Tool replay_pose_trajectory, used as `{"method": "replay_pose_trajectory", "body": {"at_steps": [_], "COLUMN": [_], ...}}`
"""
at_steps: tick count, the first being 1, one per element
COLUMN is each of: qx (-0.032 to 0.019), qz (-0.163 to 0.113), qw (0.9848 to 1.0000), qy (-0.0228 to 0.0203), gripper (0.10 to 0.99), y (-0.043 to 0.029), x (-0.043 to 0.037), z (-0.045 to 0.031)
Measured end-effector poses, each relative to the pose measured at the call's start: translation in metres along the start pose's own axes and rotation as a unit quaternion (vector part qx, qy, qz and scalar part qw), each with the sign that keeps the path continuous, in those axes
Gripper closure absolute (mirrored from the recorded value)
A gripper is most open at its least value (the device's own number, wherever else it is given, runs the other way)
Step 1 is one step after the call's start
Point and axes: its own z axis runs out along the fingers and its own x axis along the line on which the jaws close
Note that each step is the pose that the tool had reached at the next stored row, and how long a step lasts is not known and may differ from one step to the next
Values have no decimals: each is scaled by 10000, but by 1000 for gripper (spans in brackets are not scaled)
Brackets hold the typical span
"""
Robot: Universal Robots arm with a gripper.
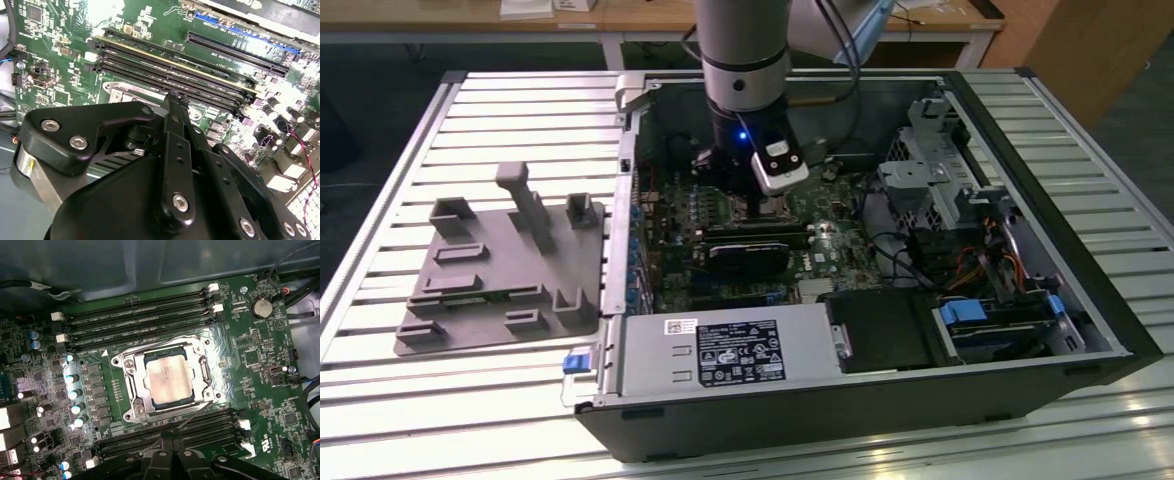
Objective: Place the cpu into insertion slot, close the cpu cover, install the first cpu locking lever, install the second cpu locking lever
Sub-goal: 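Install the second cpu locking lever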
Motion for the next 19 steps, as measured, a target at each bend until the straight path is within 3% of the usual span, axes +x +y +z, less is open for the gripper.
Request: {"method": "replay_pose_trajectory", "body": {"at_steps": [8,11,15,19], "qx": [-31,-127,-294,-377], "qz": [4,14,33,43], "qw": [10000,9999,9995,9992], "qy": [8,31,71,91], "gripper": [980,980,980,980], "y": [-17,-34,-69,-128], "x": [14,21,26,23], "z": [10,20,34,49]}}
